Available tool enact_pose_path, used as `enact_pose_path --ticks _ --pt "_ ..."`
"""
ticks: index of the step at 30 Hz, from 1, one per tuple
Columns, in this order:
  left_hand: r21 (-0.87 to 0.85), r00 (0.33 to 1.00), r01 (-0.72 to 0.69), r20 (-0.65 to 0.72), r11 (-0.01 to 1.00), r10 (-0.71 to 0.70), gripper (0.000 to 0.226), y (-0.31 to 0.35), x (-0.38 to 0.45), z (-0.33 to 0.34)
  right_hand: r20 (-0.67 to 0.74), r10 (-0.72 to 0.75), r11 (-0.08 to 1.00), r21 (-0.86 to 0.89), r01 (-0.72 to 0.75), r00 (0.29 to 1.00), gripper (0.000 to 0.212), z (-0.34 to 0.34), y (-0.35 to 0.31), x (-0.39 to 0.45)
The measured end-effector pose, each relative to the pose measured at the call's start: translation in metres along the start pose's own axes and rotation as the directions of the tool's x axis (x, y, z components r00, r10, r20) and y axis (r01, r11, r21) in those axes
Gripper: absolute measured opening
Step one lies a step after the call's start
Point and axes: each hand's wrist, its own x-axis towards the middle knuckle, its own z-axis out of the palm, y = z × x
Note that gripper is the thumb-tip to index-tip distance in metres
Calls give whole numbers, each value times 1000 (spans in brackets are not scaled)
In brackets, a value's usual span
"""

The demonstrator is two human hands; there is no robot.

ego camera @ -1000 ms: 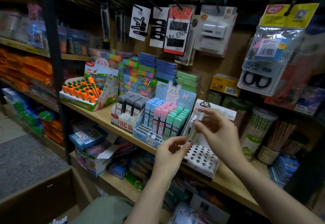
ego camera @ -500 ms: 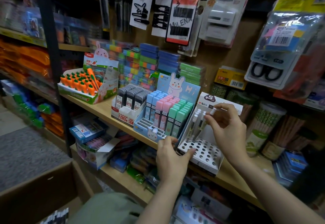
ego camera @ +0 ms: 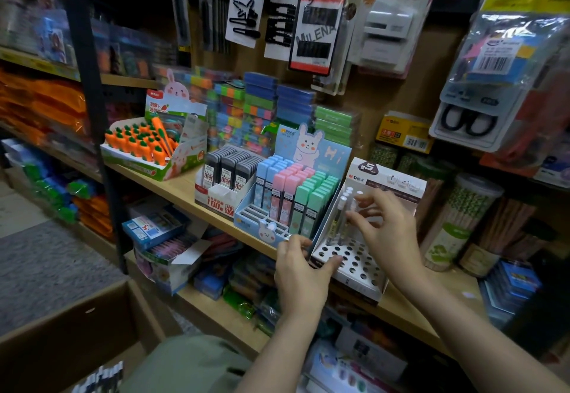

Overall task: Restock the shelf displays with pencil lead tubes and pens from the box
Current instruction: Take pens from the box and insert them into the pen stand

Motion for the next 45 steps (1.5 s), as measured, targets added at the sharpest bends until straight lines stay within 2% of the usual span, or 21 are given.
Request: enact_pose_path --ticks 2,6,10,13,16,18,21,23,25,27,29,32,34,36,37,41,45 --pt "-4 1000 -2 -8 1000 2 46 0 1 2 13 27 1000 5 -27 1000 28 -1 2 -1" --pt "8 1000 6 3 1000 -6 47 2 2 3 45 131 991 33 -132 990 45 -11 -4 -5" --pt "-6 998 -11 68 1000 11 45 27 15 -18 -11 166 975 153 -162 986 31 -25 -29 -4" --pt "18 983 -3 184 1000 0 25 39 38 -63 94 157 925 336 -180 983 23 -21 -64 8" --pt "78 989 20 145 997 -31 16 16 50 -119 275 153 846 460 -270 949 20 13 -103 17" --pt "76 992 95 73 993 -101 15 -21 47 -153 478 131 848 400 -348 868 16 53 -129 15" --pt "36 958 283 46 958 -285 19 -99 30 -194 764 82 871 258 -419 640 13 122 -164 -7" --pt "-12 903 430 2 903 -430 17 -157 9 -215 860 79 902 155 -404 505 15 170 -182 -34" --pt "-51 821 561 -100 826 -563 15 -213 -14 -229 908 102 925 63 -374 405 21 217 -191 -70" --pt "-135 700 674 -196 726 -686 20 -263 -36 -236 929 181 920 -45 -388 322 21 259 -190 -110" --pt "-188 576 767 -219 614 -787 26 -307 -55 -237 934 267 885 -139 -445 238 20 295 -182 -152" --pt "-193 459 844 -222 500 -861 28 -360 -77 -238 929 356 837 -268 -477 103 11 340 -170 -204" --pt "-164 419 870 -251 465 -872 29 -387 -84 -241 912 408 815 -339 -470 51 14 363 -165 -227" --pt "-94 393 900 -251 427 -884 21 -406 -81 -244 896 443 797 -387 -463 14 16 384 -160 -243" --pt "-49 396 906 -255 421 -882 24 -416 -77 -246 890 456 792 -404 -457 3 25 395 -157 -251" --pt "126 490 871 -259 474 -832 57 -439 -55 -248 875 483 791 -432 -432 9 42 434 -152 -272" --pt "201 569 823 -307 532 -763 61 -454 -34 -238 858 509 789 -433 -435 69 46 466 -155 -284"
